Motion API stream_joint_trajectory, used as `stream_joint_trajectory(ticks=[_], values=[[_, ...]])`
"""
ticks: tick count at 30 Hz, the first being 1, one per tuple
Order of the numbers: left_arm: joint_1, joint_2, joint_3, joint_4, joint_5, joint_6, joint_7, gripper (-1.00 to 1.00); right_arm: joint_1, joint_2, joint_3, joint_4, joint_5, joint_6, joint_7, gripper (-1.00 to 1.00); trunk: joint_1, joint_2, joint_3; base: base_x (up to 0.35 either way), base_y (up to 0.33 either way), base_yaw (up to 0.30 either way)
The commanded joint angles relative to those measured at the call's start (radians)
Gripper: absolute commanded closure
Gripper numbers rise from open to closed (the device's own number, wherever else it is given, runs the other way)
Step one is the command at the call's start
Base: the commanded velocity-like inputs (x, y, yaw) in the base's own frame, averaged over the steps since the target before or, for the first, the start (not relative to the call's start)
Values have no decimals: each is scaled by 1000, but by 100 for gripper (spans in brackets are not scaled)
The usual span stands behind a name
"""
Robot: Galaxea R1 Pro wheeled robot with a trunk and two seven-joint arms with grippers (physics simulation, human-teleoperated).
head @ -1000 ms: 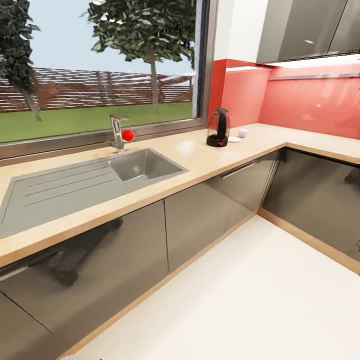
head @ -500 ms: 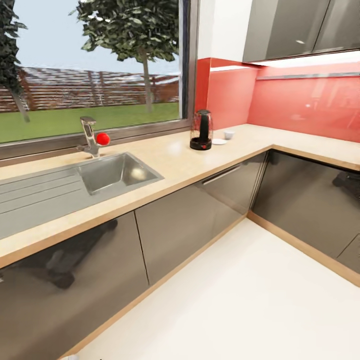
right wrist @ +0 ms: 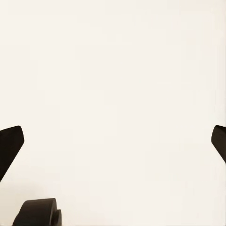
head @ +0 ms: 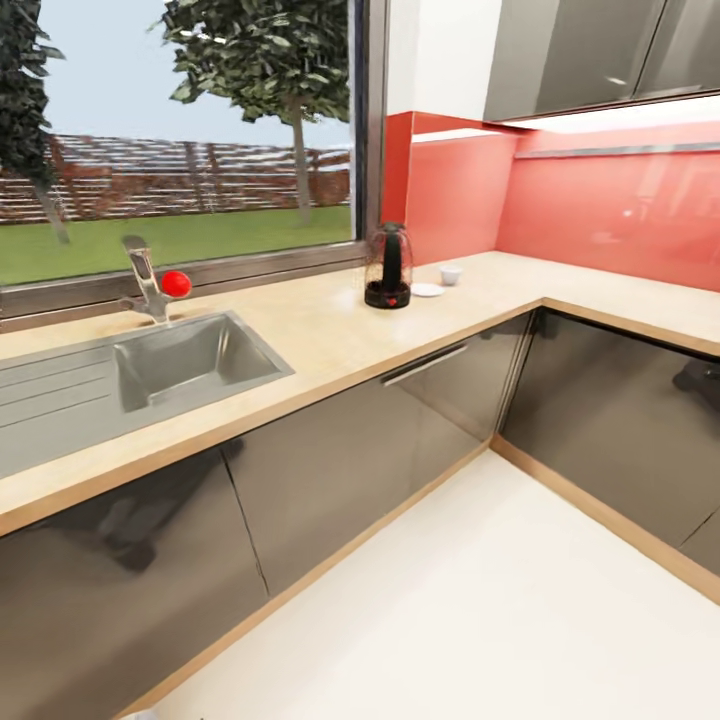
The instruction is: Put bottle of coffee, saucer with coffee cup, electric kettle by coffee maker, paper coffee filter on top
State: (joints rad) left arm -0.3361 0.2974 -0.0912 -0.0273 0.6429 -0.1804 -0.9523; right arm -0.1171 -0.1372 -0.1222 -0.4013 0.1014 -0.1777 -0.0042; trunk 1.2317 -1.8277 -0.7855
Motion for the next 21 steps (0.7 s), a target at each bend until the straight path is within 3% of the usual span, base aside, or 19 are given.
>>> stream_joint_trajectory(ticks=[1, 10, 21], values=[[-1, 0, -8, 1, 6, -7, -2, -100, -1, 1, -5, 1, 10, -3, 0, -100, 0, 0, -1, 216, -252, 228], [-1, 0, -8, 1, 6, -7, -2, -100, 0, 2, -5, 1, 11, -4, -3, -100, 0, 0, -1, 204, -190, 259], [0, 0, -7, 1, 6, -5, -2, -100, 0, 2, -4, 1, 11, -5, -4, -100, 0, 0, -1, 32, -27, 270]])
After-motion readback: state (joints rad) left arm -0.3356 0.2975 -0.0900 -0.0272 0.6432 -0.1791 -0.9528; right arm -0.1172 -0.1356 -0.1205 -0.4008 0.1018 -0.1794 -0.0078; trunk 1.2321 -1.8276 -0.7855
